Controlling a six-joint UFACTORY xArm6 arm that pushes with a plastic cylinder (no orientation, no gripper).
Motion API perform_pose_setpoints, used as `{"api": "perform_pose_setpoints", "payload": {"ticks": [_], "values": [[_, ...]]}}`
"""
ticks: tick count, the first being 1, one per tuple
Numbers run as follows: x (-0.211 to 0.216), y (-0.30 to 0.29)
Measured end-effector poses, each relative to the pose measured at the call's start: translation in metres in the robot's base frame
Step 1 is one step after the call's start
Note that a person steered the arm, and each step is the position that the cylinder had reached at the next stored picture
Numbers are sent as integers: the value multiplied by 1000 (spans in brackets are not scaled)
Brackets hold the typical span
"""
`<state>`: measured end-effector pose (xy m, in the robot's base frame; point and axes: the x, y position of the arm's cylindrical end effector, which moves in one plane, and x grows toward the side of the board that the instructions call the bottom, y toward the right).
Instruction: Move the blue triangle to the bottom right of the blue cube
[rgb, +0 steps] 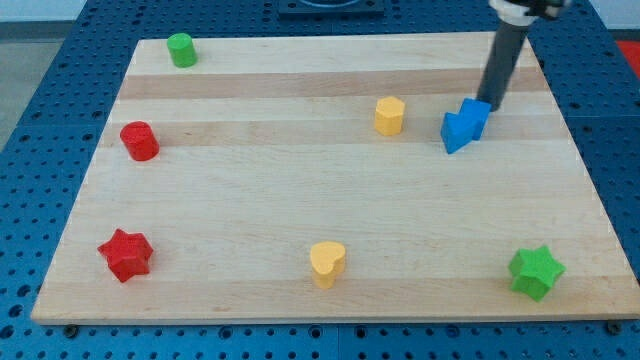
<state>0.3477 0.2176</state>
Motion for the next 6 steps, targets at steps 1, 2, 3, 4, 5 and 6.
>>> {"api": "perform_pose_setpoints", "payload": {"ticks": [1, 2, 3, 4, 5, 6], "values": [[22, 40], [57, 44], [96, 2], [117, -59], [114, -117], [86, -136]]}}
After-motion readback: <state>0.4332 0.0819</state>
